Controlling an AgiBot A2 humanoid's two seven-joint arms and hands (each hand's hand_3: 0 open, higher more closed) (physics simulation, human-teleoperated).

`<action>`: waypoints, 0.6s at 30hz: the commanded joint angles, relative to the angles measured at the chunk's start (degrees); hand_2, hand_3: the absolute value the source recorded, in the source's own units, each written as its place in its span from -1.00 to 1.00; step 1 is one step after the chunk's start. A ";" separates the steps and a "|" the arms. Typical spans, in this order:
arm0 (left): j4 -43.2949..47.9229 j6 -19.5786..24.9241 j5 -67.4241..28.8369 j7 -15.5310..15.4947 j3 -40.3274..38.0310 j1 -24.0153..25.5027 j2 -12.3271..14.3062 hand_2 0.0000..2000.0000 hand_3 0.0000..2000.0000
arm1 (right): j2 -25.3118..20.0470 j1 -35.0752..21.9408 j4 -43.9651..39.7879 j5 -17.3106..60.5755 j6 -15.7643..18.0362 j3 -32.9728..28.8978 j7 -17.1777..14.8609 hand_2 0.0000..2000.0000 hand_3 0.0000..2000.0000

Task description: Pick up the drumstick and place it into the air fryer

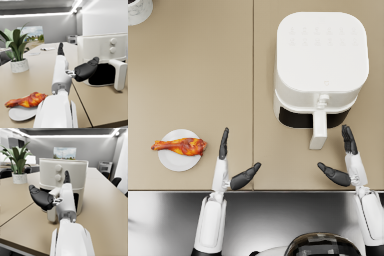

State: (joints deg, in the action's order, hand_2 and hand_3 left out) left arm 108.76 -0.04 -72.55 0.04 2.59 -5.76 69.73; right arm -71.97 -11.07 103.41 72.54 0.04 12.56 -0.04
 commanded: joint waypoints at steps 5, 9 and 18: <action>1.89 0.03 -12.83 -0.03 -11.27 3.01 0.68 -1.00 -1.00 | -1.55 -1.44 -3.87 5.28 -0.03 1.00 0.03 -1.00 -1.00; 1.44 0.04 -23.14 -0.04 -15.92 3.44 1.13 -1.00 -1.00 | -1.66 -0.53 -4.82 6.17 -0.04 1.39 0.04 -1.00 -1.00; 0.13 0.04 -46.45 -0.04 -22.50 2.88 1.04 -1.00 -1.00 | -2.78 -0.26 -4.68 6.47 -0.04 0.16 0.04 -1.00 -1.00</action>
State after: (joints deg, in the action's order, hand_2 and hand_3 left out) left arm 109.07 1.36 -121.60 -0.23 -18.28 -2.20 71.19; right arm -74.67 -10.89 98.37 79.02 0.00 13.00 0.00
